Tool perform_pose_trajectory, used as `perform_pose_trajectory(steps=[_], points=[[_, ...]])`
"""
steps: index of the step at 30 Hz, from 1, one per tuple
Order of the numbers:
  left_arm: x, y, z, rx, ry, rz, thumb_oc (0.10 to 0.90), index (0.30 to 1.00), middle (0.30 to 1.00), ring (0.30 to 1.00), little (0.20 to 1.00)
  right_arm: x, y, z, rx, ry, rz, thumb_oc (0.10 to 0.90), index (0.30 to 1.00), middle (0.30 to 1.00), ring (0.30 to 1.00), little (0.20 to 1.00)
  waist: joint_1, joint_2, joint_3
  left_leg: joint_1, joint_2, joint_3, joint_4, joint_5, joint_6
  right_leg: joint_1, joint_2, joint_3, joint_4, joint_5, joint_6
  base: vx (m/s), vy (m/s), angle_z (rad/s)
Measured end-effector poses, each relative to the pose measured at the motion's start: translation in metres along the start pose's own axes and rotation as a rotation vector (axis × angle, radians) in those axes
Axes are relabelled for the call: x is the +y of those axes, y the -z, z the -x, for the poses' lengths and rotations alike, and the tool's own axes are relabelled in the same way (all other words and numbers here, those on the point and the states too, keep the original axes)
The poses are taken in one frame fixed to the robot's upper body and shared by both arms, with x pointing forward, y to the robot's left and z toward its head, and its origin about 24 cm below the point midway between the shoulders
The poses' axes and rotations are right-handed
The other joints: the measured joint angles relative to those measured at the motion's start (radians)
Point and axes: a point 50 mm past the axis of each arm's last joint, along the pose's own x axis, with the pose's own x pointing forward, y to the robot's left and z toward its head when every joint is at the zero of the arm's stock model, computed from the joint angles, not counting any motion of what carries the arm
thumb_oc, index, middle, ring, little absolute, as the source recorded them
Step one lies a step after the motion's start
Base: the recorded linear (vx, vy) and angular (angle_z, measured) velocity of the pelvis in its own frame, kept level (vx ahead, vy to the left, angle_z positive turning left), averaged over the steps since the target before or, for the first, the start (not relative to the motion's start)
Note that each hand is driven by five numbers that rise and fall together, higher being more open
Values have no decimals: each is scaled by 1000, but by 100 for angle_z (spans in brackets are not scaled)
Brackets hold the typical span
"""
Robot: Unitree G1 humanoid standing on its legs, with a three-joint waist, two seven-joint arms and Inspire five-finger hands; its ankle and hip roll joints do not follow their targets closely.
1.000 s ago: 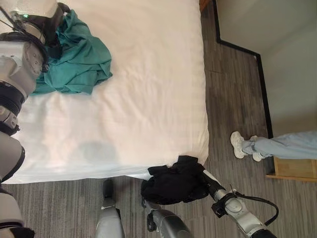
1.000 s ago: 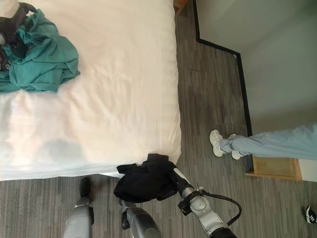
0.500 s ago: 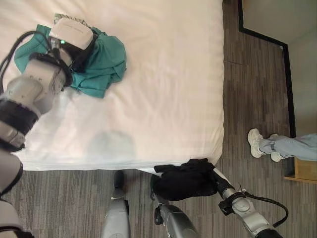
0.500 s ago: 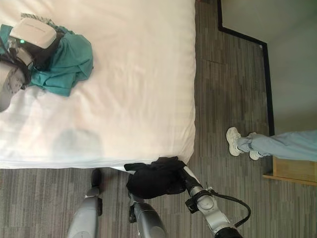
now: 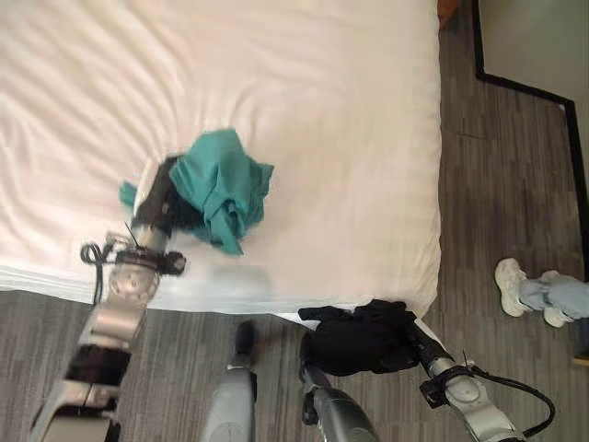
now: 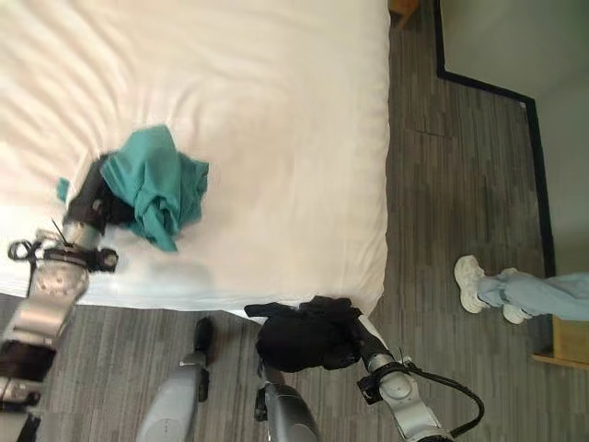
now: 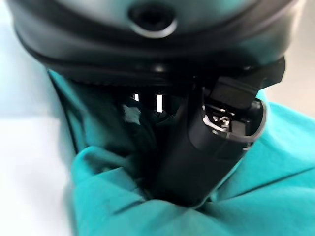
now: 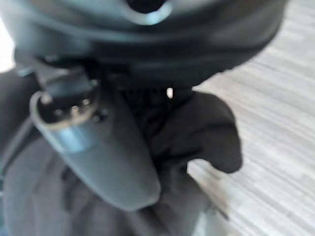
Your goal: Pick up bed clothes into laundry basket.
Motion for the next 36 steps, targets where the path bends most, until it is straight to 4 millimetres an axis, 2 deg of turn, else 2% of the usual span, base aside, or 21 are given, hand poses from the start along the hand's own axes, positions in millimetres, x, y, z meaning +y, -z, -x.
perform_pose_trajectory(steps=[7,12,13,14,15,16,18,20,21,22,23,24,26,27,28,29,30,31,32,34,36], points=[[-11,50,56,208,31,104,400,300,300,300,300,-4,12,12,32,13,-25,400,300,300,300,300,17,75,-65,95,-9,-69,-67,31,2,95,-2,-66,0,-42,-4,28,-14,29],[-8,69,77,338,0,112,400,300,300,300,300,-2,12,14,37,-9,-25,400,300,300,300,300,33,84,-70,155,-2,-42,-62,27,-3,136,0,-33,1,-46,-7,-42,57,-21],[-6,72,81,367,-28,119,400,300,300,300,300,0,2,7,15,-21,-17,400,300,300,300,300,48,79,-68,171,3,-18,-25,11,-14,117,12,31,31,-43,-6,-62,179,-132],[-5,77,86,399,-54,119,400,300,300,300,300,2,-8,2,-14,-35,-9,400,300,300,300,300,72,69,-66,175,-11,-68,39,-15,-24,110,10,107,62,-56,-16,-12,163,-118],[-5,77,86,399,-54,119,400,300,300,300,300,2,-8,2,-14,-35,-9,400,300,300,300,300,72,69,-66,175,-11,-68,39,-15,-24,110,10,107,62,-56,-16,-18,143,-239],[-10,88,101,483,-117,152,400,300,300,300,300,10,-37,-5,-111,-75,21,400,300,300,300,300,76,50,-64,172,-48,-231,241,-92,32,103,28,314,112,-67,23,-27,125,-293],[-21,92,111,512,-126,199,400,300,300,300,300,13,-62,5,-246,-103,38,400,300,300,300,300,73,66,-103,186,-121,-389,459,-225,14,99,71,512,129,-89,22,-122,122,-355],[-22,90,107,497,-140,220,400,300,300,300,300,10,-81,26,-378,-102,50,400,300,300,300,300,-2,87,-182,203,-163,-429,638,-331,25,62,136,634,133,-76,57,-327,89,-261],[-13,84,98,460,-126,176,400,300,300,300,300,10,-78,36,-405,-92,25,400,300,300,300,300,-80,41,-254,218,-165,-435,546,-376,97,-15,155,705,132,-37,80,-490,88,-168],[-7,78,88,421,-117,150,400,300,300,300,300,7,-79,39,-422,-73,13,400,300,300,300,300,-108,30,-272,221,-164,-437,482,-399,92,-37,159,729,135,-20,112,-555,111,-168],[5,62,60,335,-110,101,400,300,300,300,300,-4,-73,38,-404,-16,-20,400,300,300,300,300,-181,-45,-271,221,-184,-393,420,-398,128,-72,129,757,121,-59,150,-598,84,-159],[8,54,50,295,-106,85,400,300,300,300,300,-10,-65,37,-361,12,-31,400,300,300,300,300,-194,-61,-274,209,-170,-344,404,-383,125,-105,140,742,142,-80,149,-629,17,-215],[4,41,41,209,-113,105,400,300,300,300,300,-21,-49,38,-303,94,-72,400,300,300,300,300,-203,-51,-280,147,-147,-183,415,-367,140,-192,168,603,193,-151,97,-634,-73,-257],[6,41,48,194,-120,109,400,300,300,300,300,-24,-43,30,-269,131,-133,400,300,300,300,300,-192,-24,-276,132,-96,-32,377,-341,148,-297,128,271,288,-137,11,-668,-124,-305],[-3,46,51,219,-104,135,400,300,300,300,300,-26,-33,29,-221,141,-151,400,300,300,300,300,-167,6,-255,163,-88,-4,313,-326,156,-274,103,158,287,-130,3,-461,-99,-244],[-10,50,52,238,-88,151,400,300,300,300,300,-27,-24,31,-189,140,-166,400,300,300,300,300,-183,36,-245,161,-73,11,299,-290,169,-245,75,132,297,-138,16,-392,-73,-216],[-12,63,75,303,-122,206,400,300,300,300,300,-22,-18,26,-147,121,-221,400,300,300,300,300,-153,74,-230,234,-37,142,191,-256,139,-252,30,1,476,-142,11,-170,-32,-241],[-17,76,92,377,-139,230,400,300,300,300,300,-20,-11,30,-126,115,-248,400,300,300,300,300,-119,112,-226,273,-17,180,139,-229,143,-201,2,-28,500,-144,17,-207,-65,-273],[-20,86,107,447,-151,246,400,300,300,300,300,-17,-3,34,-102,113,-272,400,300,300,300,300,-127,132,-229,280,-8,191,129,-226,148,-135,-63,-71,549,-158,39,-131,-127,-235],[-17,95,126,501,-213,275,400,300,300,300,300,-12,0,33,-88,104,-300,400,300,300,300,300,-108,129,-235,292,-12,252,90,-222,143,-38,-156,-94,549,-158,67,-80,-182,-134],[-10,98,131,527,-231,250,400,300,300,300,300,-6,0,32,-92,100,-370,400,300,300,300,300,-95,104,-236,276,-13,260,64,-195,107,135,-169,-96,282,-86,88,-149,-332,-64]])
